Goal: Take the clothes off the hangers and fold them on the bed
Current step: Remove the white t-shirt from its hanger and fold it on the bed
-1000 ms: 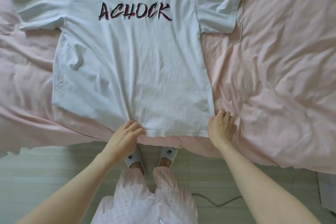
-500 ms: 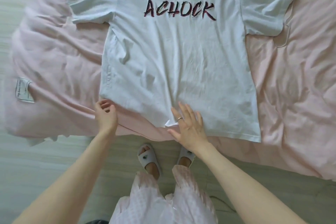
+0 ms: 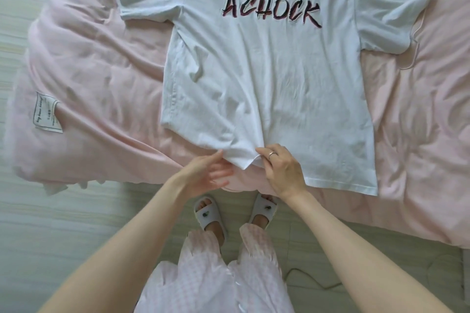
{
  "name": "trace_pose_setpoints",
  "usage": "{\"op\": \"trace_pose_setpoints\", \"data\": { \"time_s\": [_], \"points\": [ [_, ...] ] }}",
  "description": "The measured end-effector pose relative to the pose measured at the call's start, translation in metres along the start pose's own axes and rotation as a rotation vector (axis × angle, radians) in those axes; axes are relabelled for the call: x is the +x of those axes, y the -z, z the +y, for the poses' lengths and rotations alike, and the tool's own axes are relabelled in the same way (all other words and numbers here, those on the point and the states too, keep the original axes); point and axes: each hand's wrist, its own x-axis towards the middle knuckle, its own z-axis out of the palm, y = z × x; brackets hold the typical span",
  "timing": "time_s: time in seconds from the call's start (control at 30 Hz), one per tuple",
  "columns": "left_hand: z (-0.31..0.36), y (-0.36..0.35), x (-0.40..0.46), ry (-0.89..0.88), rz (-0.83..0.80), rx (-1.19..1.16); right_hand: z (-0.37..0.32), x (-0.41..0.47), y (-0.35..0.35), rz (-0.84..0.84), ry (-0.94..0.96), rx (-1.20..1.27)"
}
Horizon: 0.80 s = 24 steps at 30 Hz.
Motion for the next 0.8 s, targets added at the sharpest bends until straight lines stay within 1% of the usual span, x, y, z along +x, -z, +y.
{"op": "trace_pose_setpoints", "data": {
  "time_s": [0.03,0.07,0.1,0.13,0.2,0.3,0.37,0.43,0.5,0.57,0.63,0.73,0.8],
  "points": [
    [-0.005,-0.008,-0.001,0.063,-0.093,-0.026,0.000,-0.003,0.001,-0.009,-0.044,0.054],
    [-0.008,-0.017,0.000,0.097,-0.176,-0.110,-0.001,-0.007,0.003,-0.020,-0.065,0.090],
    [-0.010,-0.027,0.000,0.109,-0.224,-0.245,-0.001,-0.010,0.005,-0.040,-0.070,0.113],
    [-0.010,-0.037,0.002,0.113,-0.227,-0.405,-0.001,-0.013,0.006,-0.053,-0.069,0.126],
    [-0.005,-0.050,0.008,0.115,-0.112,-0.667,0.001,-0.016,0.007,-0.054,-0.085,0.154],
    [0.005,-0.047,0.015,0.041,0.067,-0.859,0.009,-0.018,0.007,-0.030,-0.121,0.128],
    [0.015,-0.035,0.010,-0.056,0.121,-0.969,0.011,-0.019,0.008,-0.030,-0.127,0.107],
    [0.022,-0.022,0.004,-0.141,0.144,-1.076,0.011,-0.019,0.009,-0.047,-0.081,0.074],
    [0.025,-0.010,-0.001,-0.193,0.138,-1.156,0.009,-0.017,0.008,-0.065,-0.025,0.035],
    [0.028,0.002,-0.004,-0.235,0.140,-1.226,0.004,-0.013,0.008,-0.057,-0.007,0.020],
    [0.027,0.013,-0.006,-0.245,0.176,-1.268,0.002,-0.009,0.009,-0.044,0.004,0.026],
    [0.023,0.024,-0.010,-0.194,0.286,-1.240,0.002,-0.008,0.009,-0.060,0.039,0.008],
    [0.022,0.029,-0.015,-0.149,0.303,-1.207,0.002,-0.010,0.009,-0.109,0.028,0.004]
  ]
}}
